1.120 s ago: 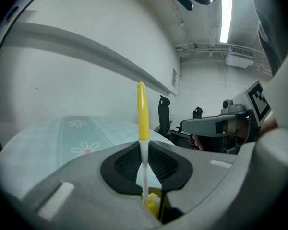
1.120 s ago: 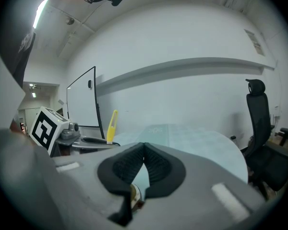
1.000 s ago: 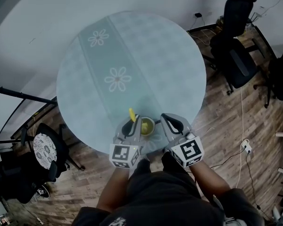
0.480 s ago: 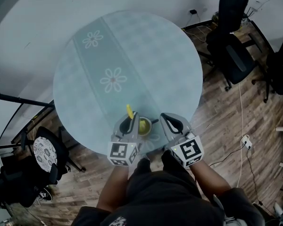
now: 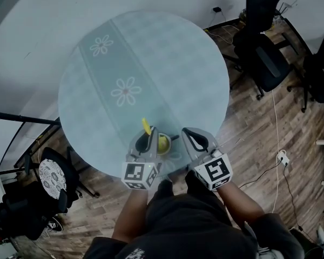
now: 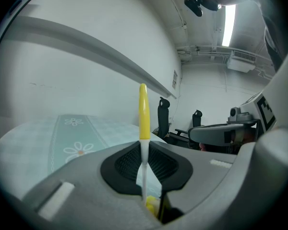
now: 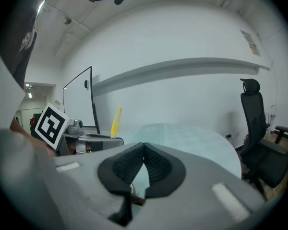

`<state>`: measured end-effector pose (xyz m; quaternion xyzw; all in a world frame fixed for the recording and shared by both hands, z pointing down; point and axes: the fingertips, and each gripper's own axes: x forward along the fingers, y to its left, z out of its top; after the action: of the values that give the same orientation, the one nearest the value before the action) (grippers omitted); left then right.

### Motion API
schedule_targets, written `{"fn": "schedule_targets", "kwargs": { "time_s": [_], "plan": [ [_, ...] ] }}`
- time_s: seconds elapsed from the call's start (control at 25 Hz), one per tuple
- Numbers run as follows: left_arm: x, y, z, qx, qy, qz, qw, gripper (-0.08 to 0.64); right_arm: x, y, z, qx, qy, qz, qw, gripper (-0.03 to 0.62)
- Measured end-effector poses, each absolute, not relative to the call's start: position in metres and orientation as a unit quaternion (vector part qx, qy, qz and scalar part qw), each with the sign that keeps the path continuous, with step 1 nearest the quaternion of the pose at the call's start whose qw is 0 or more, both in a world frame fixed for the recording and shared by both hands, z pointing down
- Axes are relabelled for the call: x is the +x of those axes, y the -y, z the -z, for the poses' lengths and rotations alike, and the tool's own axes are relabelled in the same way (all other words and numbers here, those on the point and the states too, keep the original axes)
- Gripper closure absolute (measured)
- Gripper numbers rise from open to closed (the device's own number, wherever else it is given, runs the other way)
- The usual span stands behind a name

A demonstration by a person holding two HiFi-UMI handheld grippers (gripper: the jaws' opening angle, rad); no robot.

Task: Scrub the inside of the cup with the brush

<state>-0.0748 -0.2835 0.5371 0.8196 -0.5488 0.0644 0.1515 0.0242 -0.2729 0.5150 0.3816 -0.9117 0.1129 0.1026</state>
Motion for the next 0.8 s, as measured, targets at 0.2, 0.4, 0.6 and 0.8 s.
{"fn": "schedule_targets", "kwargs": {
  "time_s": [0.2, 0.4, 0.6, 0.8],
  "plan": [
    [-0.068, 0.282, -0.536, 0.823, 0.545, -0.064, 0.151, 0.523, 0.025, 0.273, -0.514, 0.382, 0.912, -0.113, 0.102, 0.591],
    [-0.063, 0.280, -0.535, 0.825, 0.541, -0.065, 0.153, 0.523, 0.029, 0.273, -0.514, 0.383, 0.911, -0.114, 0.103, 0.591],
    [-0.061, 0.276, -0.535, 0.826, 0.537, -0.066, 0.156, 0.523, 0.026, 0.271, -0.514, 0.381, 0.912, -0.112, 0.102, 0.591],
    [-0.060, 0.270, -0.535, 0.828, 0.535, -0.068, 0.156, 0.523, 0.024, 0.268, -0.515, 0.380, 0.912, -0.113, 0.106, 0.591]
  ]
}}
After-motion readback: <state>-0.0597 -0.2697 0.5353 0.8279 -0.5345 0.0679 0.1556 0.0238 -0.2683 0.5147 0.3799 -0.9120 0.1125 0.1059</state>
